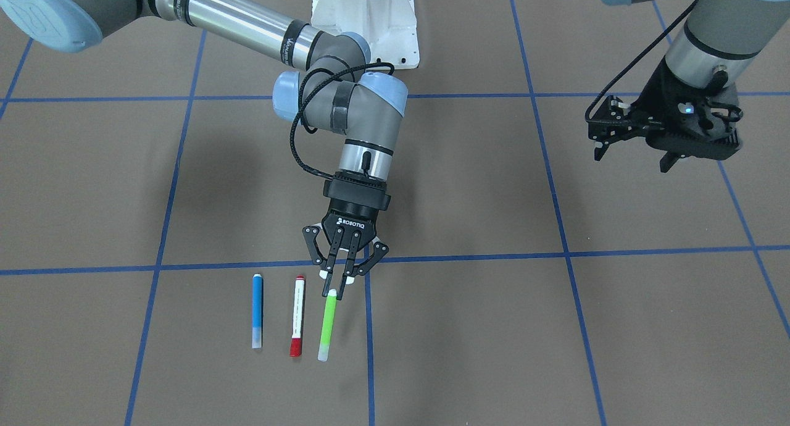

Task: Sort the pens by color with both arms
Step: 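Carry the green highlighter beyond the cup and lower it near the markers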

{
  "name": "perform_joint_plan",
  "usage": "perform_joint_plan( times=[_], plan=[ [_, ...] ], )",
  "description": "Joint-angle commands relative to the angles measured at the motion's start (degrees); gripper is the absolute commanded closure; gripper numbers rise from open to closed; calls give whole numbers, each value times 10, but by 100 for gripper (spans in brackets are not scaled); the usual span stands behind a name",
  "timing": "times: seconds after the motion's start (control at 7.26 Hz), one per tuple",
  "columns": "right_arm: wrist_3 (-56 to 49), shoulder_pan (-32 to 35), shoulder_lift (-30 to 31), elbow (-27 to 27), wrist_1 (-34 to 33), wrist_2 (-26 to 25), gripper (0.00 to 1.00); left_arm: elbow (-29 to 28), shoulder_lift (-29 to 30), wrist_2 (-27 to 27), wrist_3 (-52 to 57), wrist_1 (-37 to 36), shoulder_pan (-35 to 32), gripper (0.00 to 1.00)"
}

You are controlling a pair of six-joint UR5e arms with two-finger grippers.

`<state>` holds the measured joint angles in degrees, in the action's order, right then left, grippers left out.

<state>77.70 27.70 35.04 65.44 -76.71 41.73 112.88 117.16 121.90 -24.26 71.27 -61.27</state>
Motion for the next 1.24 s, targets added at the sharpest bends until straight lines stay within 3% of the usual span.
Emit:
perform_joint_plan(
  times=[0.0,0.14,0.41,0.96,1.1],
  plan=[
    [3,-2,-1,-50,71,-11,100,0,0,0,0,0,0,0],
    [3,-8,-4,-51,74,-7,91,1,0,0,0,0,0,0],
    [3,-12,-3,-50,74,14,58,1,0,0,0,0,0,0],
    [-3,-16,-3,-46,74,17,52,0,0,0,0,0,0,0],
    [-7,-14,-5,-37,74,37,50,1,0,0,0,0,0,0]
  ],
)
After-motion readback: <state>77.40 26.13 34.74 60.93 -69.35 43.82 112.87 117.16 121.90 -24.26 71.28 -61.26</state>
